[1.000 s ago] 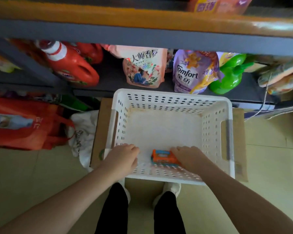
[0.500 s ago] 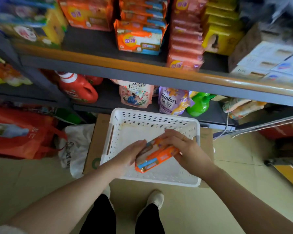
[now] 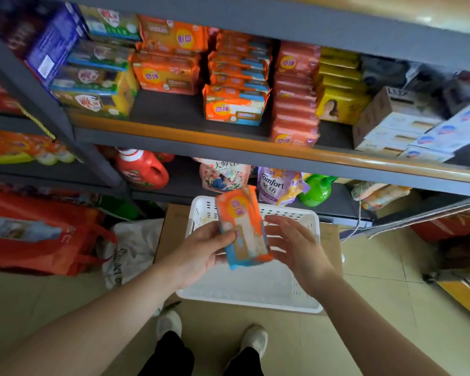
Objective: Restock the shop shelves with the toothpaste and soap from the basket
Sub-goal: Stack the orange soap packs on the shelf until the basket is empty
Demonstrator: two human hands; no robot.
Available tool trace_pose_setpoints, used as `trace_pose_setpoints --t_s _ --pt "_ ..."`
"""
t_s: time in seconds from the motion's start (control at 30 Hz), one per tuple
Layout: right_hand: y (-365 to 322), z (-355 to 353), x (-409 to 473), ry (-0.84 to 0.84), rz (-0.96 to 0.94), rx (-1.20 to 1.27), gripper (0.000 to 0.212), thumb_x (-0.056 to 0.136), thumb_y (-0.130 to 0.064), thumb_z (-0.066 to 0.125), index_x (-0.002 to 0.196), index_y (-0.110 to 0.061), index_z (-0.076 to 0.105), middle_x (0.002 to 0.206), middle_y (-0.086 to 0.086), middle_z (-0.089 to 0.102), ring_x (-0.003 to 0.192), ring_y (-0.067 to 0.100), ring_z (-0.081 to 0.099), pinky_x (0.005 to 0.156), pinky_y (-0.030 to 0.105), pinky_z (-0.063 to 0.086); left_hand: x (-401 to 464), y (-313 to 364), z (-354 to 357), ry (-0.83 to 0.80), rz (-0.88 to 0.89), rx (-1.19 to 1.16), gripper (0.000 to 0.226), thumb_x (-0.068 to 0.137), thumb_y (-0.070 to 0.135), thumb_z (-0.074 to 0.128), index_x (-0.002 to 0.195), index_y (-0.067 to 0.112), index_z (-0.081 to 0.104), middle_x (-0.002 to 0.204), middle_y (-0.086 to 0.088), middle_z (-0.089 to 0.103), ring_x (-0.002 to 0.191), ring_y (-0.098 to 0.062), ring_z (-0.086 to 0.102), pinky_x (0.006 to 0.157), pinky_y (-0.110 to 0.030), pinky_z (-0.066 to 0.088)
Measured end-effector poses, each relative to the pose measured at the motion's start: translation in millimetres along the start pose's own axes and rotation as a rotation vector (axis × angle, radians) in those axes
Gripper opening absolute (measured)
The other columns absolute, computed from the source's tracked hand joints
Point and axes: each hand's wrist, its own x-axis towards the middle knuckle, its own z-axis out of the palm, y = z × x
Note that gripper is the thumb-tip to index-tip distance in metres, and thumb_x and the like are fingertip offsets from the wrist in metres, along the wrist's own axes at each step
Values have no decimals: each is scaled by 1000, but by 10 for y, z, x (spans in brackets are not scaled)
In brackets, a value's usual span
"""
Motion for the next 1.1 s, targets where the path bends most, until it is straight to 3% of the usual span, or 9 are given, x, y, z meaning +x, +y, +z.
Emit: trace_pose_setpoints --t_s 0.1,0.2,0.3,0.4,0.5,0.6,0.77,0.97,1.1 --pt "-21 185 0 -67 -117 -276 13 92 -15 53 101 -22 59 92 -5 65 76 6 63 68 23 55 57 5 -18 67 92 -37 25 78 8 55 102 8 57 98 -6 70 85 -17 70 78 -31 58" --pt "-106 321 92 -16 -217 -602 31 83 -16 66 96 -40 50 92 -19 60 79 1 59 76 26 51 142 57 -49 99 160 -44 21 85 1 52 104 10 56 98 -1 72 93 -16 68 86 -32 55" --pt "-252 378 236 67 -299 -662 30 80 -14 70 105 -23 58 87 -10 60 76 8 56 77 26 50 173 173 -45 92 205 115 29 83 13 63 110 15 54 109 0 69 104 -11 63 90 -24 51" --pt "-520 383 412 117 -490 -844 34 79 -9 69 113 -9 61 96 -1 59 89 12 55 71 5 37 203 314 -102 226 240 508 17 90 19 57 105 26 54 105 12 65 101 2 59 86 -13 45" --pt "-838 423 595 195 -657 -982 38 81 -8 67 118 -8 59 108 7 60 97 13 53 73 12 32 211 517 -231 346 233 680 17 89 20 55 105 24 55 109 2 65 100 -12 61 93 -34 47" --pt "-1111 509 822 272 -784 -1084 39 83 -7 63 122 -8 56 114 12 57 104 27 52 82 25 38 194 852 -280 332 305 753 14 91 16 50 102 24 55 108 -4 65 96 -15 62 90 -35 48" --pt "-1300 632 1312 289 -683 -1055 44 84 -6 62 127 -11 54 124 14 56 113 33 52 93 34 41 313 1374 -227 402 620 840 12 92 15 49 98 24 54 86 8 62 87 -16 63 76 -37 56" --pt "-1244 679 1521 302 -652 -1283 41 83 -18 65 123 -15 58 128 12 55 118 35 46 97 37 36 476 1714 -264 596 981 1169 14 88 7 52 97 5 63 85 -1 66 76 -8 57 65 -2 38" --pt "-1284 707 1447 487 -612 -1469 57 84 -35 63 132 -13 41 143 16 33 131 36 29 105 47 28 534 1723 -360 554 977 1349 16 85 5 55 99 4 63 90 -8 69 79 -16 59 68 -21 44"
